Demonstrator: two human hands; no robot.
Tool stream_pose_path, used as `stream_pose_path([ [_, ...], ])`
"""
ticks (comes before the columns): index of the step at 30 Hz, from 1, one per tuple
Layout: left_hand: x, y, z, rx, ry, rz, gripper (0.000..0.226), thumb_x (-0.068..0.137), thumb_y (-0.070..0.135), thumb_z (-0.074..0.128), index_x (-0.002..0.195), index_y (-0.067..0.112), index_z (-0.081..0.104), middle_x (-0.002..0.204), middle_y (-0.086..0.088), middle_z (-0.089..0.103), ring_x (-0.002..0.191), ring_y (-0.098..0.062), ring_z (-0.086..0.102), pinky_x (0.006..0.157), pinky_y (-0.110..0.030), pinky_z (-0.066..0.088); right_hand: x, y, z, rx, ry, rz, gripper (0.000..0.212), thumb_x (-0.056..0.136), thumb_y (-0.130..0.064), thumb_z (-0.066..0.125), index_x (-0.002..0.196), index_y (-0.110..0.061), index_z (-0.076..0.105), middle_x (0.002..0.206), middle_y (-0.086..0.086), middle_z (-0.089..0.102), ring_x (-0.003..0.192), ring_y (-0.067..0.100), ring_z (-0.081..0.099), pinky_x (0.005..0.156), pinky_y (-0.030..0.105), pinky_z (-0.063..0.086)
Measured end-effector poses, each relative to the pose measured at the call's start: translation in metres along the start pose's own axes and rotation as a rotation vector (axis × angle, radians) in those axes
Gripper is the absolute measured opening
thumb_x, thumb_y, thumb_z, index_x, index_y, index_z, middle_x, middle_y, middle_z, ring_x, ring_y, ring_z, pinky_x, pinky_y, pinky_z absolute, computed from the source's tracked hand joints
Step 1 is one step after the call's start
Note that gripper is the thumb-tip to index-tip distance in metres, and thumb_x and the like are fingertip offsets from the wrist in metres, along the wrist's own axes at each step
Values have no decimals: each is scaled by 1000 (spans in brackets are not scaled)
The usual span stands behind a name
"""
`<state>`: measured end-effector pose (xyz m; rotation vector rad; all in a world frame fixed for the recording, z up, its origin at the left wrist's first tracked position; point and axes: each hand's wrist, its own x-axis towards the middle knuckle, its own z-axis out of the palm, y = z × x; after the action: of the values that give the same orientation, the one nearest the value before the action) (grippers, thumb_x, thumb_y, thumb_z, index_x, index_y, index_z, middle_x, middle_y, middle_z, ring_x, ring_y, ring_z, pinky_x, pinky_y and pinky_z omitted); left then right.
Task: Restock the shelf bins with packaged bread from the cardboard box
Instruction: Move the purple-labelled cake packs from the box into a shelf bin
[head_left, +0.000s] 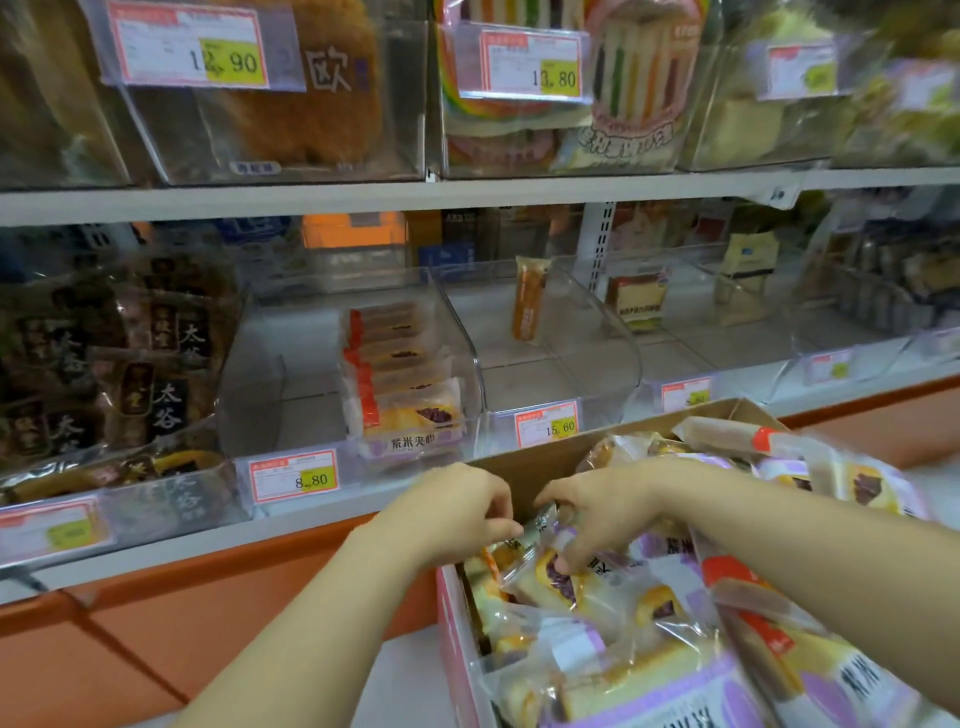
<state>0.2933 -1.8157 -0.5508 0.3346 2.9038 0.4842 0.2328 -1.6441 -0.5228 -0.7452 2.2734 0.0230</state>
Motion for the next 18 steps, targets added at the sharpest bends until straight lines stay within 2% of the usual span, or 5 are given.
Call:
stream_pose_path([
  [3,1,1,3,58,-10,29,20,89,46,59,98,29,67,100,9,68,96,-10,58,79,-25,39,3,2,1,60,-1,-21,75,82,-41,70,145,-24,32,137,0,48,107,19,58,94,30,47],
  [6,2,0,4,2,-5,34,20,88,45,61,99,29,67,100,9,69,95,-10,61,80,-27,46,5,0,-1,50,30,-78,58,80,-39,73,129,-18,52,103,-5,61,86,11,58,72,21,45],
  [12,-2,-6,-18,-318,226,0,19,93,36,57,108,27,65,102,10,68,95,-7,62,87,-29,49,-8,0,-29,271,502,-208,21,75,-28,79,83,-26,59,71,-10,55,56,-2,46,54,12,37],
  [14,-8,-8,-29,-446,339,1,27,92,35,58,119,30,59,109,15,63,100,-2,58,90,-23,47,-17,0,-40,419,654,-226,22,74,-27,80,81,-25,59,74,-7,60,58,-2,49,57,11,40],
  [18,-17,-12,-42,-616,455,-13,41,85,36,67,121,40,47,110,22,61,100,6,58,90,-19,47,-30,-6,-52,594,852,-293,20,75,-24,78,83,-23,60,84,-5,68,72,7,63,71,27,52],
])
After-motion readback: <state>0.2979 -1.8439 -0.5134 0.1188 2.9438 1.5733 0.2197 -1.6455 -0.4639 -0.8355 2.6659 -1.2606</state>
